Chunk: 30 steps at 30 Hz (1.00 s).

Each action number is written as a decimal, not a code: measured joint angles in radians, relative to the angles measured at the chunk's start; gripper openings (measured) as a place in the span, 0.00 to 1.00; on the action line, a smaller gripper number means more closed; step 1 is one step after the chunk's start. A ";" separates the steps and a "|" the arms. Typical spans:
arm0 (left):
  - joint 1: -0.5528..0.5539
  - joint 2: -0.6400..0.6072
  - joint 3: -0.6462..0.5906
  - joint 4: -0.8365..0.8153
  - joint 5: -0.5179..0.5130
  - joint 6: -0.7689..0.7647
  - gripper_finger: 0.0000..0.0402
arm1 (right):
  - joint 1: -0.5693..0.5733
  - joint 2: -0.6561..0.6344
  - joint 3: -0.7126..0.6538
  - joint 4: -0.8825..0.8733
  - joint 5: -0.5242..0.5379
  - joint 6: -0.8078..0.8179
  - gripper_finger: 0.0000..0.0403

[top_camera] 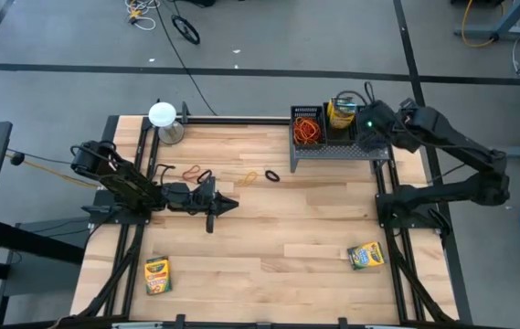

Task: Pick & Place Office Desk Supplies
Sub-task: Put the purple spring keychain into the right black bin on the shelf, then put the yellow crayon box into the middle black bin on the shelf

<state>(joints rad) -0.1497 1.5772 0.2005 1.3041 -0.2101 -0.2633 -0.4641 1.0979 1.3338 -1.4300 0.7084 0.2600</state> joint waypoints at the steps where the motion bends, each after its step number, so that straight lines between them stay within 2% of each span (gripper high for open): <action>1: 0.000 0.000 0.000 0.000 0.000 0.000 0.06 | -0.021 0.005 0.000 0.013 -0.003 -0.012 0.04; 7: 0.000 0.000 0.000 0.000 0.000 -0.002 0.06 | -0.132 0.063 0.000 0.043 -0.033 -0.036 0.04; 19: 0.000 0.000 0.000 0.002 0.000 -0.002 0.06 | -0.223 0.200 0.000 0.047 -0.116 0.041 0.05; 22: 0.000 0.000 0.000 0.001 0.000 -0.002 0.06 | -0.229 0.206 0.000 0.044 -0.123 0.075 0.11; 30: 0.000 0.000 0.000 0.001 0.000 -0.002 0.06 | -0.231 0.204 0.000 0.042 -0.122 0.080 0.35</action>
<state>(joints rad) -0.1493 1.5772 0.2008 1.3052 -0.2100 -0.2649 -0.6952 1.3022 1.3338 -1.3880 0.5861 0.3399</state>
